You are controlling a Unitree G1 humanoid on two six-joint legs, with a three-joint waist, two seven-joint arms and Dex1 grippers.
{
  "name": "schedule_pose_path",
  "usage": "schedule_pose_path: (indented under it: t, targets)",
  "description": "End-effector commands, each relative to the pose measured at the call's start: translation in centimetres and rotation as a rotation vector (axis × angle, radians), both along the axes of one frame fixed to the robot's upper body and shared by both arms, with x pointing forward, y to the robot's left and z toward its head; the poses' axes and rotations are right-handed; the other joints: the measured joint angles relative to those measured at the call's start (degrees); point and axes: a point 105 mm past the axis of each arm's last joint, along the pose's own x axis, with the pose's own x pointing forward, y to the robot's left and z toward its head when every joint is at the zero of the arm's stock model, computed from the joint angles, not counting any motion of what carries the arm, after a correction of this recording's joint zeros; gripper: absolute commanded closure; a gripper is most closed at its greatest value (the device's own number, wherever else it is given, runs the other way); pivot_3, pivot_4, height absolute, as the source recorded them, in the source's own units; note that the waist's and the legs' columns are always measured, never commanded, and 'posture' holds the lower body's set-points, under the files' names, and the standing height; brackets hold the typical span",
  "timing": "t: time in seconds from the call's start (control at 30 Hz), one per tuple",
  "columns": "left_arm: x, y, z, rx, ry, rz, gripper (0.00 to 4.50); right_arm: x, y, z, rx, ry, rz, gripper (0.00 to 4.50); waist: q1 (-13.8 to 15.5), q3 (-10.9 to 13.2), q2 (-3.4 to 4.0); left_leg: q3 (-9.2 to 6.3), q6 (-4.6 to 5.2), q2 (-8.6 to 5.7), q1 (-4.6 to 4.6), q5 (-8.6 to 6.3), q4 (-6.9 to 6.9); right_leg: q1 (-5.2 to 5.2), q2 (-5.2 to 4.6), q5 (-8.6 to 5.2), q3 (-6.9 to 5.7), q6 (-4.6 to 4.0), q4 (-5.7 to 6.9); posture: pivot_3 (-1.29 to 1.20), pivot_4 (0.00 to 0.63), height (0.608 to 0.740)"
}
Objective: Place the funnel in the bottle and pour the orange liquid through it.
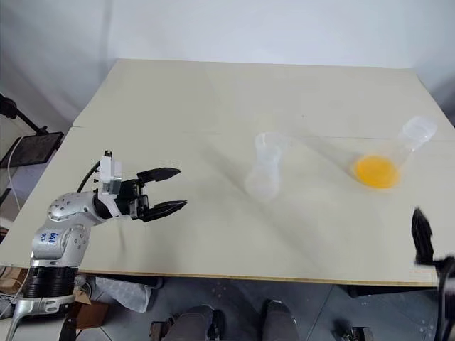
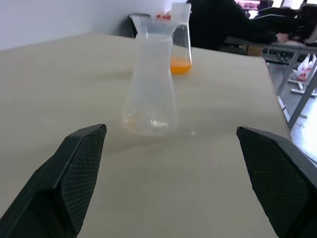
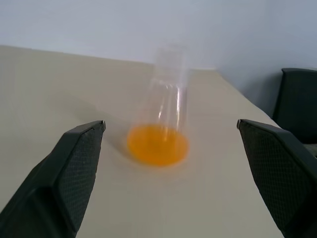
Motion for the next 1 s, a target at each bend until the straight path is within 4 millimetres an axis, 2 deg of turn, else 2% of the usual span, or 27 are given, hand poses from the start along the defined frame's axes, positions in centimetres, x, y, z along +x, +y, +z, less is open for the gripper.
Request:
schedule_pose_path:
  t: [0.03, 0.13, 0.37, 0.67, 1.0]
  targets:
    - [-0.8, -0.1, 1.3, -0.025, -0.029, 0.012, 0.02, 1.5, -0.8, 0.1, 0.078, 0.041, -0.03, 0.0, 0.7, -0.02, 0.04, -0.07, -0.07, 0.09, 0.0, 0.0, -0.04, 0.0, 0.14, -0.03, -0.06, -0.05, 0.03, 0.0, 0.15, 0.74]
    - [-1.2, -0.4, 1.7, -0.038, -0.03, 0.026, 0.02, 4.4, -0.8, 0.2, 0.121, 0.086, -0.015, 0.0, 0.45, -0.01, 0.03, -0.02, -0.09, 0.12, -0.03, 0.0, -0.02, 0.0, 0.23, -0.05, -0.08, -0.1, 0.04, 0.0, 0.15, 0.74]
    - [-1.5, -0.9, 2.1, -0.051, -0.039, 0.048, 0.02, 8.8, -2.1, 1.4, 0.146, 0.091, -0.046, 0.0, 0.46, -0.01, 0.04, 0.11, 0.03, 0.0, -0.04, 0.07, 0.04, 0.02, 0.27, -0.03, -0.04, -0.06, 0.04, 0.0, 0.15, 0.74]
    - [-1.4, -1.4, 2.3, -0.067, -0.05, 0.048, 0.02, 12.6, -3.2, 2.1, 0.146, 0.089, -0.09, 0.0, 0.36, -0.01, 0.04, 0.07, 0.03, -0.05, -0.08, 0.07, 0.03, 0.01, 0.34, -0.01, -0.13, -0.02, 0.01, 0.0, 0.15, 0.74]
    - [-1.4, -1.4, 2.4, -0.071, -0.06, 0.051, 0.02, 15.3, -4.5, 3.4, 0.11, 0.03, -0.109, 0.0, 0.21, -0.01, 0.05, 0.08, 0.03, -0.04, -0.1, 0.08, 0.02, 0.01, 0.38, -0.01, -0.16, -0.02, -0.04, 0.0, 0.15, 0.74]
